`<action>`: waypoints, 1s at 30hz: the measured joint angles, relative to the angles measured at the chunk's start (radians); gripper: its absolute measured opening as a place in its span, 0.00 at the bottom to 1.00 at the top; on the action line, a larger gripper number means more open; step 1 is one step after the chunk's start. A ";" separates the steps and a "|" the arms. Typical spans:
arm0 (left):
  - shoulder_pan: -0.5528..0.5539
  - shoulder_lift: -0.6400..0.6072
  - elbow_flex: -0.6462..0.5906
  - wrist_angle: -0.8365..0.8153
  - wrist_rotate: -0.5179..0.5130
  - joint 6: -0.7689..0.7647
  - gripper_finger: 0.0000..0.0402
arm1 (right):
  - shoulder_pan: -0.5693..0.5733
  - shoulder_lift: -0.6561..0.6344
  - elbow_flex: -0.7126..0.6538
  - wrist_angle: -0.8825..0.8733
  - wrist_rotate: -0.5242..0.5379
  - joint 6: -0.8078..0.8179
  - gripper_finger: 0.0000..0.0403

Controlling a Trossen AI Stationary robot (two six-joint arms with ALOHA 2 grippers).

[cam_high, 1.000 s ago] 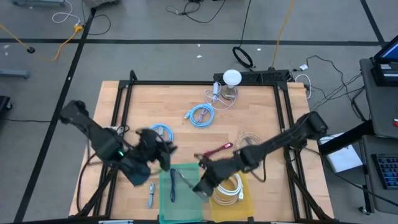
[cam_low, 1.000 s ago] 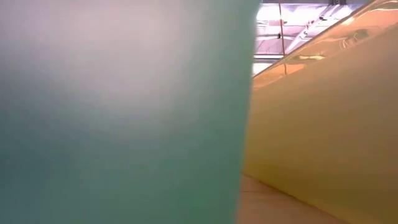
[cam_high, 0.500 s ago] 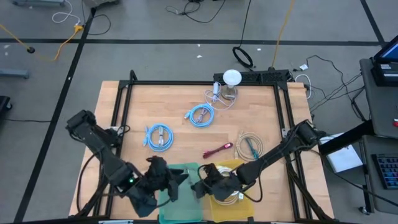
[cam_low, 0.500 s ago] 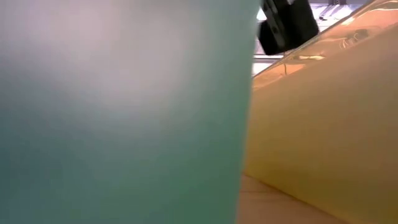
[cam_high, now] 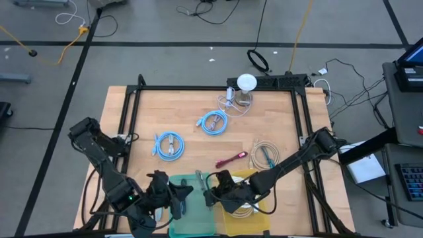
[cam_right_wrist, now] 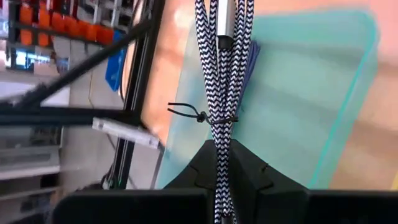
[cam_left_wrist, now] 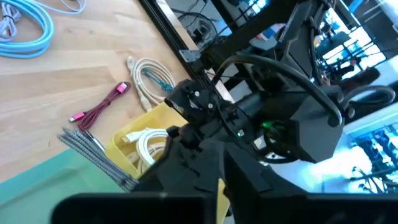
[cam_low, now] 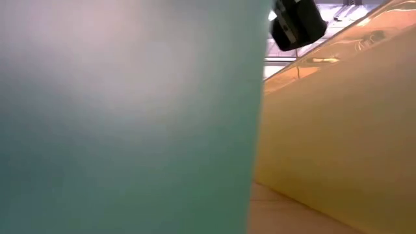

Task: Pick & Place USB Port
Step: Put the black charger cable into the green bin

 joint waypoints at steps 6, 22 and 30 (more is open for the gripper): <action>-0.022 0.000 0.000 -0.001 -0.026 -0.005 0.03 | 0.043 0.048 0.000 0.115 -0.076 0.031 0.02; -0.036 0.000 0.000 0.016 -0.034 0.019 0.06 | 0.041 0.106 0.001 0.332 -0.142 -0.017 0.22; -0.037 0.000 0.000 0.021 -0.034 0.029 0.06 | 0.022 0.107 0.000 0.351 -0.143 -0.029 0.35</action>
